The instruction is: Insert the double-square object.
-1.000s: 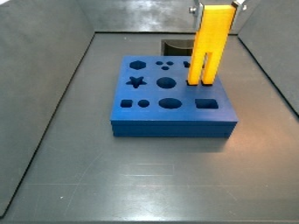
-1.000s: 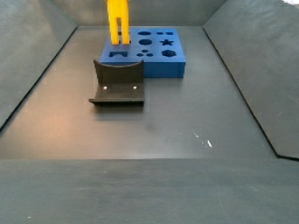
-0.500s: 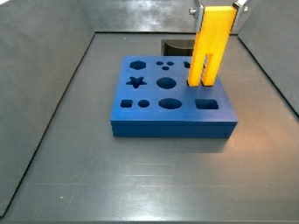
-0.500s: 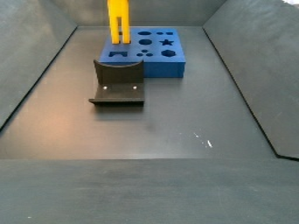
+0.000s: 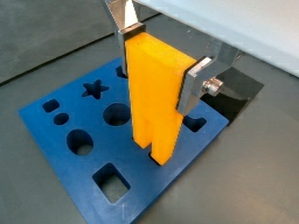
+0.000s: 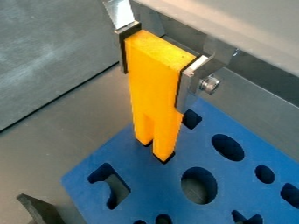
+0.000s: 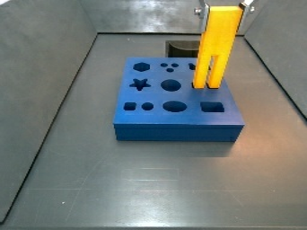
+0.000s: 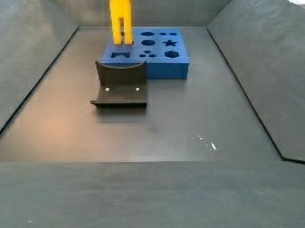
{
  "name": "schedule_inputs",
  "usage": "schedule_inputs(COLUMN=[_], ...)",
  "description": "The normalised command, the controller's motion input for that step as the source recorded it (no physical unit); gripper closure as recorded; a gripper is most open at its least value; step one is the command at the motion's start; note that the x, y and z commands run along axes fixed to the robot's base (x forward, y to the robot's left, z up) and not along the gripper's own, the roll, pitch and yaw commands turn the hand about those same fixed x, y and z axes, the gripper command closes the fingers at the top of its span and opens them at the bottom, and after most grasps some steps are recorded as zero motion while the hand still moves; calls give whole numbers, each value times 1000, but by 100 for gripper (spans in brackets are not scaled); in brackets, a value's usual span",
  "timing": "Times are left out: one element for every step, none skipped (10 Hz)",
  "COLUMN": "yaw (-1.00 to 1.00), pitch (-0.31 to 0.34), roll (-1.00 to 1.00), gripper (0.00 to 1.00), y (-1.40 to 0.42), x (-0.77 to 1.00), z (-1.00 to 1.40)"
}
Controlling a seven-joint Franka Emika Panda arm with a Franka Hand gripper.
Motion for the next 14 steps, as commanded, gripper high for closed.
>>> schedule_inputs(yaw=[0,0,0,0,0,0,0,0,0,0,0,0,-11,-20], pitch=[-9,-4,0,-1,-10,-17,-20,0,0,0,0,0,0,3], roll=[-50,-31,-43,-20,-9,-6,0,0,36,40,73,84,110,114], gripper=[100,100,100,100,100,100,100,100,100,100,100,100,100,100], y=[0,0,3,0,0,0,0,0,0,0,0,0,0,0], x=[0,0,-54,-74,-89,-157,-63,0,0,0,0,0,0,23], z=[0,0,0,0,0,17,0,-29,-117,-209,-323,-394,-460,-483])
